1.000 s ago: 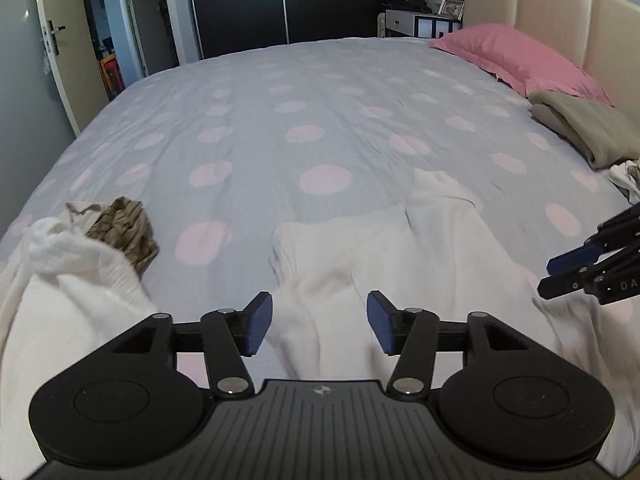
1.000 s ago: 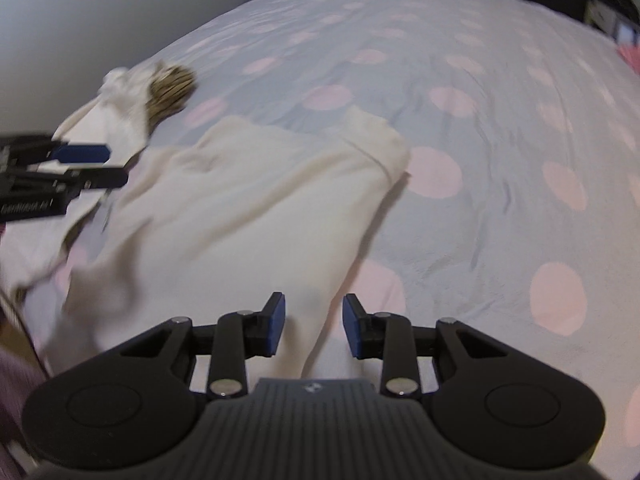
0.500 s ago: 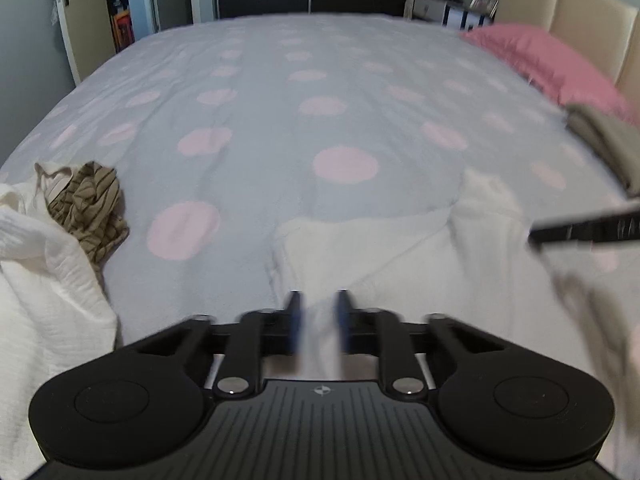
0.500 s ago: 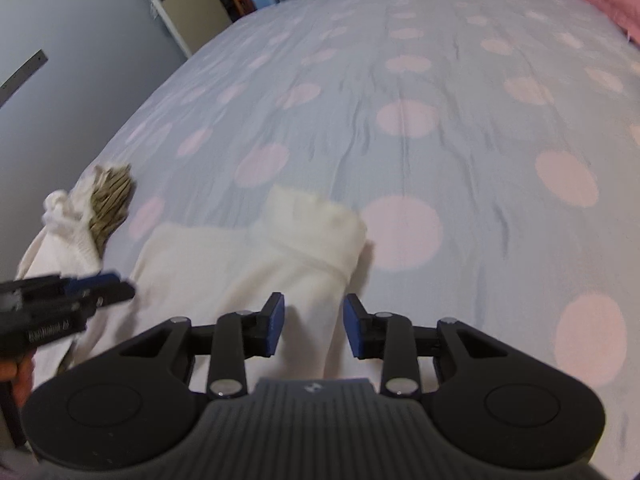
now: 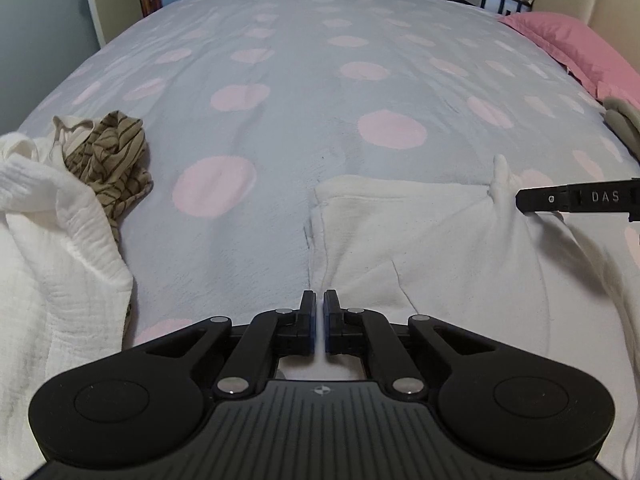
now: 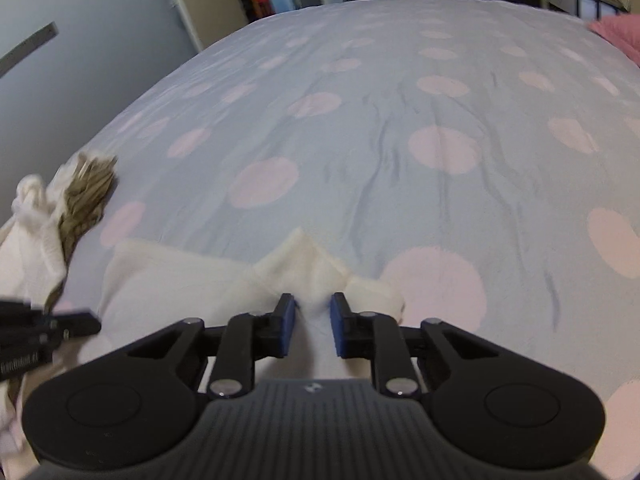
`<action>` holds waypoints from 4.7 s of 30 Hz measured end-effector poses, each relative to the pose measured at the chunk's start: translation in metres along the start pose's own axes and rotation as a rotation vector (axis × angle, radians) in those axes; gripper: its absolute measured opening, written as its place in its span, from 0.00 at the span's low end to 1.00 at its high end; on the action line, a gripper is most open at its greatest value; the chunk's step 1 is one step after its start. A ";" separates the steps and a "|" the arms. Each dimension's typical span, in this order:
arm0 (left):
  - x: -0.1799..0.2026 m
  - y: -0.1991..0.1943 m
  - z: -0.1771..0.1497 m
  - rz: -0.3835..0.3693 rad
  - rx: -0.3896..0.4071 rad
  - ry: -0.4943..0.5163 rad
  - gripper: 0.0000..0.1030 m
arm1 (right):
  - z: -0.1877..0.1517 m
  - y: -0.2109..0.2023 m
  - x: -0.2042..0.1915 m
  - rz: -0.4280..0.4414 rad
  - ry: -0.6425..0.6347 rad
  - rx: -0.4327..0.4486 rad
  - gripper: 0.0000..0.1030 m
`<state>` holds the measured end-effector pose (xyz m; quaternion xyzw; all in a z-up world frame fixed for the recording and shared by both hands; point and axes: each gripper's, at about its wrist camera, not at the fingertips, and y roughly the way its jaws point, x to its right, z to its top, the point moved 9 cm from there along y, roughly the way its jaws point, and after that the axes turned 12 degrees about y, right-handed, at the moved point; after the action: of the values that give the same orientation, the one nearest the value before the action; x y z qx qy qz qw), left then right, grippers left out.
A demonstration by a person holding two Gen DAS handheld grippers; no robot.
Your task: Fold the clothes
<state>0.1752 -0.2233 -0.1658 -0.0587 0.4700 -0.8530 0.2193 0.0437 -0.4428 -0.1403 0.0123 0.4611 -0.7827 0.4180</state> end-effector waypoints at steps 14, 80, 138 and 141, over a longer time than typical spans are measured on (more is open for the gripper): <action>-0.019 -0.034 0.004 -0.025 0.096 -0.133 0.59 | 0.002 -0.013 0.019 0.018 0.121 -0.045 0.54; 0.054 -0.132 0.033 -0.241 0.398 0.000 0.18 | -0.042 -0.163 -0.008 0.345 0.129 0.143 0.15; 0.631 -0.065 0.202 -0.818 0.339 0.605 0.18 | 0.051 -0.453 0.502 -0.185 0.229 0.322 0.15; 0.636 -0.038 0.211 -0.817 0.312 0.592 0.18 | 0.056 -0.429 0.521 -0.199 0.251 0.308 0.15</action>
<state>-0.3430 -0.6428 -0.0852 0.0398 0.3179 -0.9089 -0.2670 -0.5609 -0.7220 -0.0138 0.1279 0.3835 -0.8735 0.2713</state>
